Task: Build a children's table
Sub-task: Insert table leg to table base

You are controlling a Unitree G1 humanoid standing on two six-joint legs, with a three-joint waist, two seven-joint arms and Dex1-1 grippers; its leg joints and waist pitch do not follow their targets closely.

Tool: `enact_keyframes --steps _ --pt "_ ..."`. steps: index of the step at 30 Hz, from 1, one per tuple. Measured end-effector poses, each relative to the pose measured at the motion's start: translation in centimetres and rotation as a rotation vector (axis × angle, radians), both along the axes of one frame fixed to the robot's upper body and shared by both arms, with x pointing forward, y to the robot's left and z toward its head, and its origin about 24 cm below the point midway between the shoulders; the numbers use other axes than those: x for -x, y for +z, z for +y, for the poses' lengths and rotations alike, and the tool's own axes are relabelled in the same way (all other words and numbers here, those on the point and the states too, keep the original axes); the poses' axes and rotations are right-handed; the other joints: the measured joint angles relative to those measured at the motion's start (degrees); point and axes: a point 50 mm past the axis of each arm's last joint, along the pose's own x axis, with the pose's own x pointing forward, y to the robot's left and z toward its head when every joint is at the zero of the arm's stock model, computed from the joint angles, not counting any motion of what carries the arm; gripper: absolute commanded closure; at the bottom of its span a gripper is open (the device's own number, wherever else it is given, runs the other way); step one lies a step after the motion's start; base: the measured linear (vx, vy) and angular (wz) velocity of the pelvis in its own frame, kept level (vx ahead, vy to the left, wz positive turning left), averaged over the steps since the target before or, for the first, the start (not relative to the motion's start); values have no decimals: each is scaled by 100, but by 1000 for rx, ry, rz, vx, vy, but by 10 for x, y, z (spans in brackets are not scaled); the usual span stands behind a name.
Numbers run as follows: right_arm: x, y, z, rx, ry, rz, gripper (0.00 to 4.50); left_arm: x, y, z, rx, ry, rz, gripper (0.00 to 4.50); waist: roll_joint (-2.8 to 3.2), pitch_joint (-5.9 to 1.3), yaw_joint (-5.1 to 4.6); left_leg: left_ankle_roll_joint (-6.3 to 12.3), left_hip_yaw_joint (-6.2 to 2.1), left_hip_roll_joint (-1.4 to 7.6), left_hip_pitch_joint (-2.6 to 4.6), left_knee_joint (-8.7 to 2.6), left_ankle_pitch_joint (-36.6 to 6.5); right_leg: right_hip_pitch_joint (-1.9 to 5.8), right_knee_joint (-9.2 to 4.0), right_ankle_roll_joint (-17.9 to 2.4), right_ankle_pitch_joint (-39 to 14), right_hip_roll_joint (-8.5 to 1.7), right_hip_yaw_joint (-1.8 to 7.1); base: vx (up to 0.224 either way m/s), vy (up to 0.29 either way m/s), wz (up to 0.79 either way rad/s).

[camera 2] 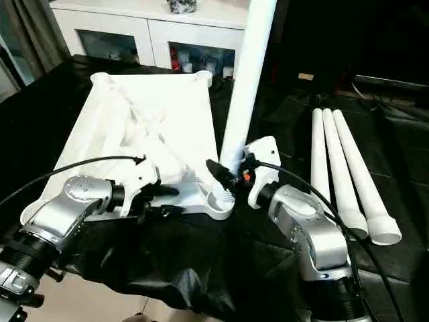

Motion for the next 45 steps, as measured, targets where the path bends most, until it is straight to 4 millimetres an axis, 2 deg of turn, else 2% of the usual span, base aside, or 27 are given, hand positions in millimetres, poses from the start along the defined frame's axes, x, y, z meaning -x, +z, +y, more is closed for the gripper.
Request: enact_keyframes --steps 10,14,15,19,22,26,33,45 --pt "-1 -6 4 37 20 11 261 -1 0 -1 0 -43 26 337 1 0 6 0 0 0 0 0 0 -1 0 -1 0 0 1 0 0 0" --pt "-1 -9 4 45 19 8 261 -3 1 -1 -8 -60 39 352 0 0 6 0 0 1 1 0 0 1 0 0 0 0 1 0 0 0" --pt "-2 -10 4 45 17 11 261 -3 1 -1 -11 -64 43 375 1 0 5 0 0 1 2 0 0 1 0 -1 1 0 1 0 0 0" --pt "-4 -13 3 57 17 10 261 -4 1 -3 -6 -73 56 394 2 0 8 0 0 0 2 0 0 2 0 -1 1 0 1 0 0 0" --pt "-7 -16 2 64 12 19 261 -7 0 -8 4 -72 63 426 4 -1 11 -1 1 0 3 0 1 3 0 -4 3 -1 2 0 0 0" --pt "-14 -16 0 80 -2 11 261 -11 0 -16 5 -75 68 434 9 -3 -18 -2 1 0 5 0 5 3 0 -8 5 0 2 0 0 0" --pt "-26 -17 -1 98 -9 -6 261 -18 1 -23 6 -52 62 450 13 -6 -159 -1 0 0 4 0 4 3 -1 -9 6 0 2 0 0 0" --pt "-27 -24 -9 28 -41 25 261 -19 -1 -24 18 -43 59 450 22 -11 -144 8 0 0 7 -3 7 11 -8 -13 9 -1 1 0 0 0"
